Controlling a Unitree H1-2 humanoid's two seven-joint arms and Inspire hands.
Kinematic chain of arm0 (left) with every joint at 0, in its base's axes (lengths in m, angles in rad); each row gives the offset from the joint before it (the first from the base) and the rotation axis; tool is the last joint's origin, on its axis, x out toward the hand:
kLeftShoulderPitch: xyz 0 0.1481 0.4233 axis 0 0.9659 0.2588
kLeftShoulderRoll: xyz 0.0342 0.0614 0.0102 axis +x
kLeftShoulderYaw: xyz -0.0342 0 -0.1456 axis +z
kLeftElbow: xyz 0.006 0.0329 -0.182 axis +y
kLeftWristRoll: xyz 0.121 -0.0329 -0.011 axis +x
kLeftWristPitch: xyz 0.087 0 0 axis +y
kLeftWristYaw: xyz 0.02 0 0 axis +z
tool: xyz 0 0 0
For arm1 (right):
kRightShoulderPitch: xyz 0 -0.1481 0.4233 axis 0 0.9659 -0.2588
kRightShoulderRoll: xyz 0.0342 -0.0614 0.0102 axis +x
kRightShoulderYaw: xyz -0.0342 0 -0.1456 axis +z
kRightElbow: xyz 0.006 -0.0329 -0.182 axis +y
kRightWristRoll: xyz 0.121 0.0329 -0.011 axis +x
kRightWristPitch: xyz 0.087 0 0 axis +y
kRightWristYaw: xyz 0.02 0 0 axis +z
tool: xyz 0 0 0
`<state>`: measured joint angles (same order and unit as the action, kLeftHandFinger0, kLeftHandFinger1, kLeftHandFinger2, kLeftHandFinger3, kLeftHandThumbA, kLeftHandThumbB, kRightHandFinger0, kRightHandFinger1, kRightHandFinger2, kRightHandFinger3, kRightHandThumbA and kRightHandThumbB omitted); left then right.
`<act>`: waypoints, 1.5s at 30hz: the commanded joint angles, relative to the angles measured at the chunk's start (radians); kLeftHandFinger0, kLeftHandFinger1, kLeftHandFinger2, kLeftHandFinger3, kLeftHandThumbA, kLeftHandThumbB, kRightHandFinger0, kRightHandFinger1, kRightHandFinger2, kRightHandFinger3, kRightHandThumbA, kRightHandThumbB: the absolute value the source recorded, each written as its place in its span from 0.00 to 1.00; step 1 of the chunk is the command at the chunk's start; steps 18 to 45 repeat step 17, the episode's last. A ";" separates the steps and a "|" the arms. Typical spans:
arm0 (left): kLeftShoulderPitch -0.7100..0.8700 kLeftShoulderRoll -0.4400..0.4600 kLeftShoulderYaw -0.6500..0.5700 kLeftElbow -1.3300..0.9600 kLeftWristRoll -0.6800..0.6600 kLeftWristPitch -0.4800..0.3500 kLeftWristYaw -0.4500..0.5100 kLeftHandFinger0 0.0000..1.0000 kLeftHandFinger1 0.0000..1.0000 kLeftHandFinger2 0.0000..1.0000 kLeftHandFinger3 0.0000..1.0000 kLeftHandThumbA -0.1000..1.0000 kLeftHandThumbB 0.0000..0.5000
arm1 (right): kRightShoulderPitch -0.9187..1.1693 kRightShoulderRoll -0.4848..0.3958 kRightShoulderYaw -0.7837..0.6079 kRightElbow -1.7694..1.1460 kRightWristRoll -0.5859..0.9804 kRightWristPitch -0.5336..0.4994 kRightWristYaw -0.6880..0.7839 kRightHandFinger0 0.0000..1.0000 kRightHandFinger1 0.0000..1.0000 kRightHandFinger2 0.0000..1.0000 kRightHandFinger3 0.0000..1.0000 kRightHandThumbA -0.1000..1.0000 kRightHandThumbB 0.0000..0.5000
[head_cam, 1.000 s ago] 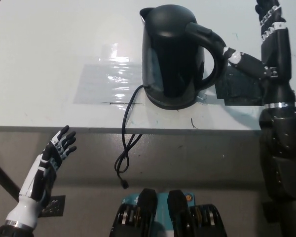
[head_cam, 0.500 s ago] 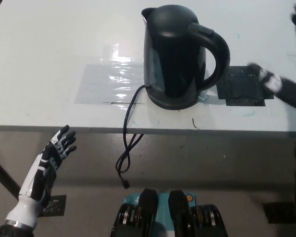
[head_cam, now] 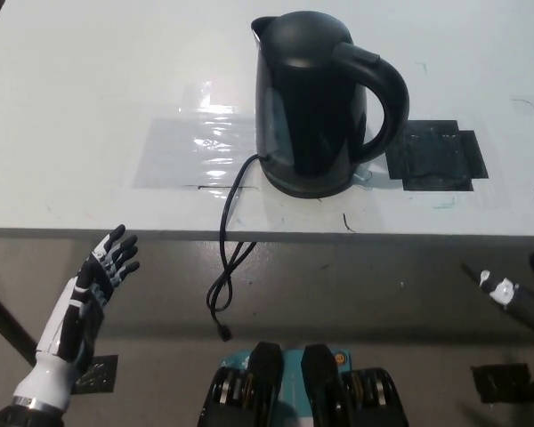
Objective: A kettle and its base are kept separately on the desk infront of the robot and the robot uses its right hand to lift the kettle by its handle and places it on its base to align it correctly.
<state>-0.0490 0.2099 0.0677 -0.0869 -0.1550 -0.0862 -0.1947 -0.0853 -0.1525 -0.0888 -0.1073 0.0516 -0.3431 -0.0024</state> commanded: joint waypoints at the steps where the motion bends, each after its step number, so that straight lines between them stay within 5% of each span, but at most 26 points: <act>1: -0.009 -0.001 0.016 -0.025 0.003 -0.052 0.016 1.00 1.00 1.00 1.00 1.00 0.30 | 0.012 0.005 -0.002 0.096 -0.026 -0.127 0.004 1.00 1.00 1.00 1.00 1.00 0.96; 4: -0.009 -0.004 0.017 -0.024 0.001 -0.052 0.016 1.00 1.00 1.00 1.00 1.00 0.33 | 0.005 0.008 -0.006 0.143 0.005 -0.127 0.020 1.00 1.00 1.00 1.00 1.00 0.82; 16: -0.010 -0.009 0.018 -0.008 0.013 -0.068 0.020 1.00 1.00 1.00 1.00 1.00 0.41 | -0.019 0.035 -0.001 0.233 0.018 -0.127 0.037 1.00 1.00 1.00 1.00 1.00 0.82; 45: -0.010 -0.009 0.018 -0.008 0.013 -0.068 0.020 1.00 1.00 1.00 1.00 1.00 0.41 | -0.019 0.035 -0.001 0.233 0.018 -0.127 0.037 1.00 1.00 1.00 1.00 1.00 0.82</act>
